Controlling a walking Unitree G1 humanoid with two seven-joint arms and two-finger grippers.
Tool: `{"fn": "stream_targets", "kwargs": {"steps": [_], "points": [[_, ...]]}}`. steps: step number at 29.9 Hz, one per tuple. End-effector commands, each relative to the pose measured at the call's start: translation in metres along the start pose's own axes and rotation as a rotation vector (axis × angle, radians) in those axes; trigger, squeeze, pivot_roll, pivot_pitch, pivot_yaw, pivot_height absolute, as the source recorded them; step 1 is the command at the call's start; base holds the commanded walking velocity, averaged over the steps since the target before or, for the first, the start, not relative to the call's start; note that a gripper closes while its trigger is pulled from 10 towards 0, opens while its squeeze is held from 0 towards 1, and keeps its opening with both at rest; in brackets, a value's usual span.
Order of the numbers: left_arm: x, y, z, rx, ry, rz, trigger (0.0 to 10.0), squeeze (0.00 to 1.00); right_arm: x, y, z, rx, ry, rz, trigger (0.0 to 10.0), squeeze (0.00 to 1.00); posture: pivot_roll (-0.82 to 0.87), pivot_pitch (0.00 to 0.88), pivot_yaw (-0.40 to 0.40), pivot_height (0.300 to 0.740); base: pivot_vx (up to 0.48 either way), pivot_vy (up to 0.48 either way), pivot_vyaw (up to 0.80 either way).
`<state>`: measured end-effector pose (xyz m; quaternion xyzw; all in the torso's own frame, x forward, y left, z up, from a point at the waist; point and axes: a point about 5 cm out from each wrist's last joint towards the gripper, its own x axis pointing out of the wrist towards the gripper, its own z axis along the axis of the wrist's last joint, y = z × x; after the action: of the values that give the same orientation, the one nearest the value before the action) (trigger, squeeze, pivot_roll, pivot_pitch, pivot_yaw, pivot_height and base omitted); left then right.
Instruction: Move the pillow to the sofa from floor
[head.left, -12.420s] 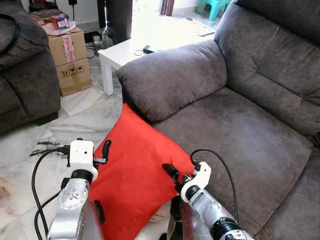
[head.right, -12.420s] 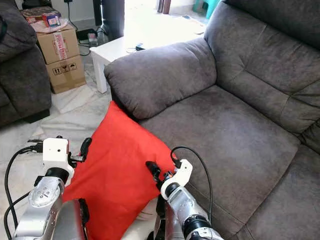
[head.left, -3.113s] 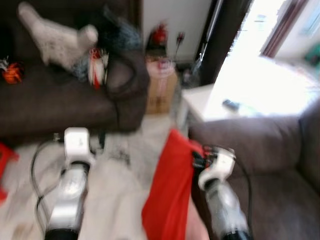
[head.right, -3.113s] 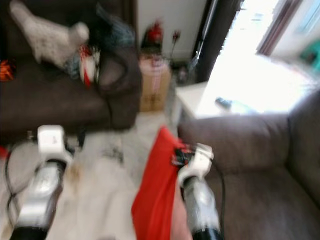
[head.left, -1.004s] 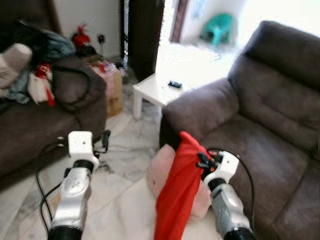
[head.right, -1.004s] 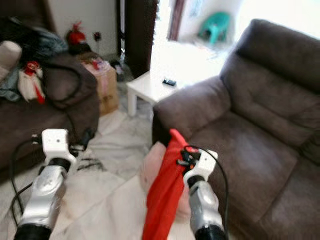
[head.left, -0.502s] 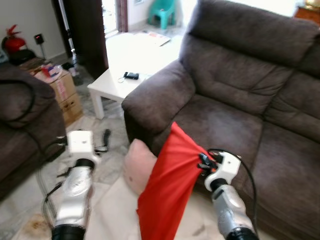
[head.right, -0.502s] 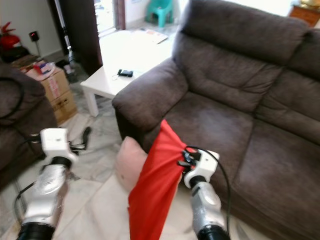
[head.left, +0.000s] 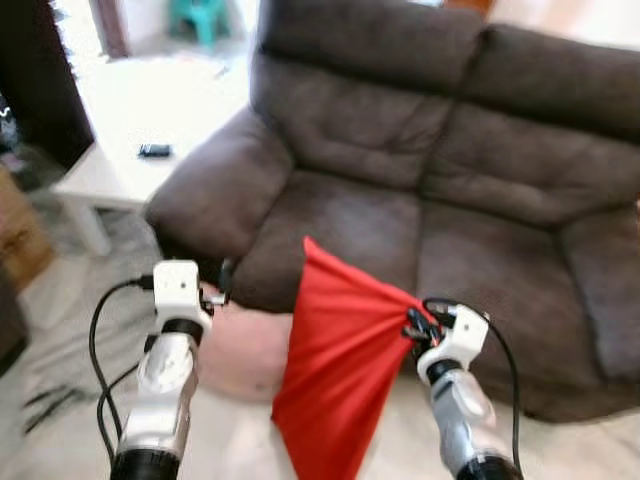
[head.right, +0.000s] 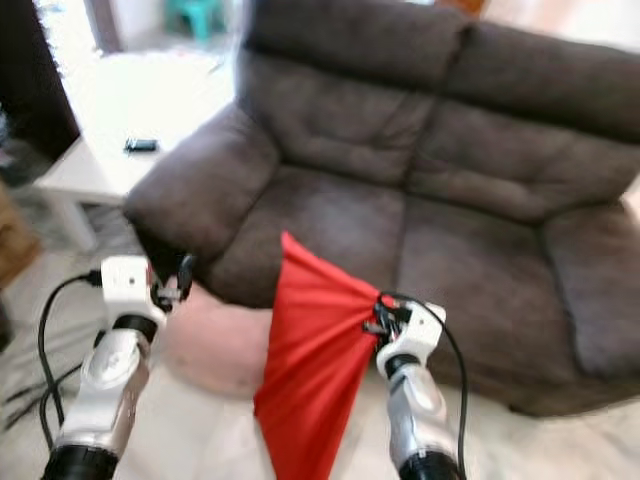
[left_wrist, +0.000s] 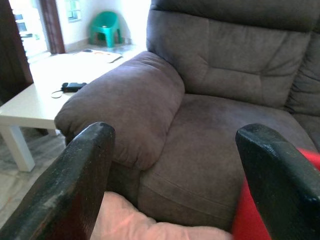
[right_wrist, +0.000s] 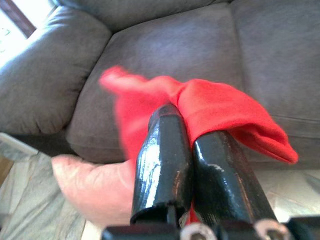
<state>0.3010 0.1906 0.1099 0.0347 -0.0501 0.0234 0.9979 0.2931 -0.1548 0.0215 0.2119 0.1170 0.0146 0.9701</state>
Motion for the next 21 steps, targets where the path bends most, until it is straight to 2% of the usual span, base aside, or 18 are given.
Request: {"fn": "stream_targets", "kwargs": {"steps": [1, 12, 21], "points": [[0.0009, 0.0004, 0.0019, -0.001, -0.007, 0.001, 10.0, 0.0, 0.008, 0.0018, 0.0332, -0.039, -0.149, 0.011, 10.0, 0.0, 0.13, 0.0, -0.108, 0.74, 0.0, 0.0, -0.77], [0.0011, 0.0005, 0.0012, 0.0, -0.004, 0.002, 10.0, 0.0, 0.0082, 0.001, 0.033, -0.043, -0.149, 0.003, 10.0, 0.0, 0.13, 0.0, -0.108, 0.74, 0.0, 0.0, -0.77], [0.002, 0.0001, 0.0007, 0.002, -0.001, 0.001, 10.0, 0.0, 0.0105, 0.0024, 0.0363, -0.049, -0.171, -0.007, 10.0, 0.0, 0.12, 0.0, -0.107, 0.74, 0.0, 0.0, -0.05]]}}
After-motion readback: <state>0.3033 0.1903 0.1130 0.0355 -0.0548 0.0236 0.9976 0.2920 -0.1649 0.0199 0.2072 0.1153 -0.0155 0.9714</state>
